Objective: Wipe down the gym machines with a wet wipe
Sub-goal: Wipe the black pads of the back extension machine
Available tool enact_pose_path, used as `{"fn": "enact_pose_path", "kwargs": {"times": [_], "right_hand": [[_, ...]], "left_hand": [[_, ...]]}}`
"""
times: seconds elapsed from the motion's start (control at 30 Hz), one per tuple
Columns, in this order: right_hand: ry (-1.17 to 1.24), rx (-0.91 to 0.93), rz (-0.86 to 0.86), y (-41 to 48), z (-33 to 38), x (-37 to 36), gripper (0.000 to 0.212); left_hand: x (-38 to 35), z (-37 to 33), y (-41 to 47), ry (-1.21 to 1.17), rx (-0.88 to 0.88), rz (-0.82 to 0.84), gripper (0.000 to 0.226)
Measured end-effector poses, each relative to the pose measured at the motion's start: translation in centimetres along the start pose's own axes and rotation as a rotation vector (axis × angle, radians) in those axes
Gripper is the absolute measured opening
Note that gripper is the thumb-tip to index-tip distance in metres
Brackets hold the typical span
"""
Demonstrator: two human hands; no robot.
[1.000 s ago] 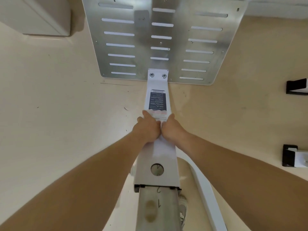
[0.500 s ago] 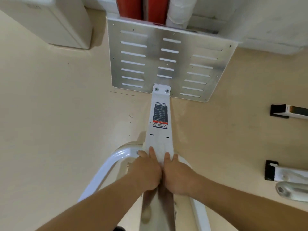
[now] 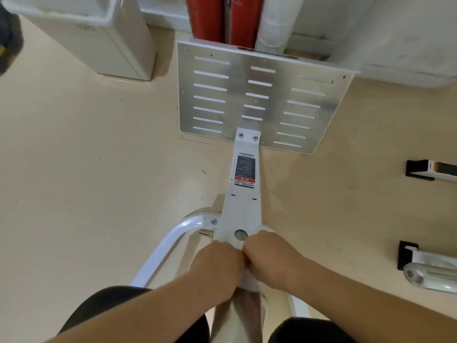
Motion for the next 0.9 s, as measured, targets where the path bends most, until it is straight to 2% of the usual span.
{"fn": "enact_pose_path", "kwargs": {"times": [0.07, 0.17, 0.2, 0.4, 0.53, 0.63, 0.7, 0.8, 0.9], "right_hand": [[0.048, -0.019, 0.056, -1.0, 0.1, -0.7, 0.015], [0.041, 0.061, 0.051, -2.1, -0.3, -1.0, 0.018], [0.027, 0.075, 0.037, -2.2, -0.8, -1.1, 0.018], [0.169, -0.043, 0.059, -2.1, -3.6, -1.5, 0.019], [0.155, 0.027, 0.039, -2.0, -1.9, -2.1, 0.018], [0.141, 0.03, 0.107, -1.3, -1.6, -2.2, 0.038], [0.115, 0.033, 0.118, -1.0, -1.5, -2.0, 0.046], [0.061, 0.033, 0.06, -1.4, -1.6, -2.0, 0.037], [0.15, -0.016, 0.012, -1.9, -2.7, -1.9, 0.031]], "left_hand": [[-0.2, 0.2, -0.7, -0.065, 0.009, 0.01, 0.034], [-1.0, -0.2, -1.1, -0.064, 0.067, 0.01, 0.068], [-1.3, -0.5, -1.2, -0.041, 0.075, 0.018, 0.074], [-0.9, -3.4, -1.4, 0.225, -0.047, 0.012, 0.053], [-1.4, -4.3, -0.8, 0.264, -0.125, -0.083, 0.046], [-0.6, -2.4, -1.2, 0.242, -0.105, -0.106, 0.043], [-0.5, -1.1, -1.3, 0.277, -0.084, -0.055, 0.044], [-0.9, -1.0, -0.4, 0.305, -0.026, 0.03, 0.037], [-0.7, -2.8, 0.6, 0.36, -0.099, -0.07, 0.033]]}}
Point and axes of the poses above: each hand's wrist, its own y-axis towards the middle knuckle, its own x-axis out of the back of the hand, z = x × y, the point moved 3 cm from there along y, towards the middle knuckle, and after that the axes turned 9 degrees about -z, right-handed, at the moved point
